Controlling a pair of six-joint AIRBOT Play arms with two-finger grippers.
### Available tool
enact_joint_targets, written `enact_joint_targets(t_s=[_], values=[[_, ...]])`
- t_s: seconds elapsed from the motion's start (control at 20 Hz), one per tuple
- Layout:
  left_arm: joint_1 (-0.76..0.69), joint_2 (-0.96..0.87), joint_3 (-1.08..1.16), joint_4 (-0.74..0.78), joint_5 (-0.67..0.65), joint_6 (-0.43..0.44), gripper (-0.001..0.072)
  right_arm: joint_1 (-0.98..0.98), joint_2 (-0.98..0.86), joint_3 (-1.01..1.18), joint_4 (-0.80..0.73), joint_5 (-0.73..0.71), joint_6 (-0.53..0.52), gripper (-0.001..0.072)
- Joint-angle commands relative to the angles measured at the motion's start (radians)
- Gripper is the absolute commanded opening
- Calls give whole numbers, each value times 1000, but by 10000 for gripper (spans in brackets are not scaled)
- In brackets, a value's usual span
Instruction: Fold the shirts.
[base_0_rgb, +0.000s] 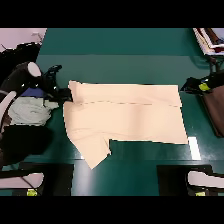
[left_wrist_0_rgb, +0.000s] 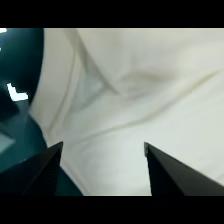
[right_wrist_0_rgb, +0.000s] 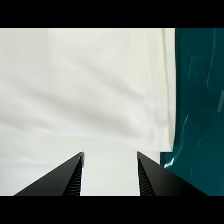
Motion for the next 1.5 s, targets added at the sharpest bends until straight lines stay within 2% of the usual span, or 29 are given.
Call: enact_joint_targets(t_s=[0.0, 0.1, 0.2, 0.35, 0.55, 0.7, 0.9, 1.1, 1.15, 1.2, 1.25, 1.35, 1.45], values=[[1, 236, -272, 11, -24, -77, 603, -34, 107, -8, 21, 50, -5, 387], [1, 406, -472, -38, -25, -129, 603, -41, 149, -8, 22, 50, -11, 392], [0, 541, -619, -131, -24, -160, 603, -41, 165, -8, 23, 51, -11, 521], [0, 645, -744, -227, -4, -179, 602, -35, 167, -8, 30, 53, -11, 520], [-64, 652, -808, -279, 103, -187, 602, -36, 167, -8, 29, 61, -11, 520], [-150, 652, -811, -280, 216, -246, 602, -36, 167, -8, 29, 71, -11, 520], [-205, 652, -843, -283, 246, -290, 602, -36, 167, -8, 29, 92, -11, 519], [-214, 652, -844, -331, 304, -288, 588, -36, 168, -8, 28, 120, -10, 519], [-214, 652, -844, -329, 320, -285, 305, -44, 168, -8, 18, 143, -10, 519], [-214, 652, -844, -330, 332, -267, 58, -63, 168, -14, 19, 165, -11, 519], [-213, 652, -843, -330, 345, -259, 25, -89, 174, -34, 20, 174, -10, 519], [-214, 652, -832, -330, 335, -254, 24, -165, 211, -137, 8, 177, -10, 519], [-214, 653, -809, -332, 320, -237, 24, -234, 249, -273, -87, 201, -10, 520]])
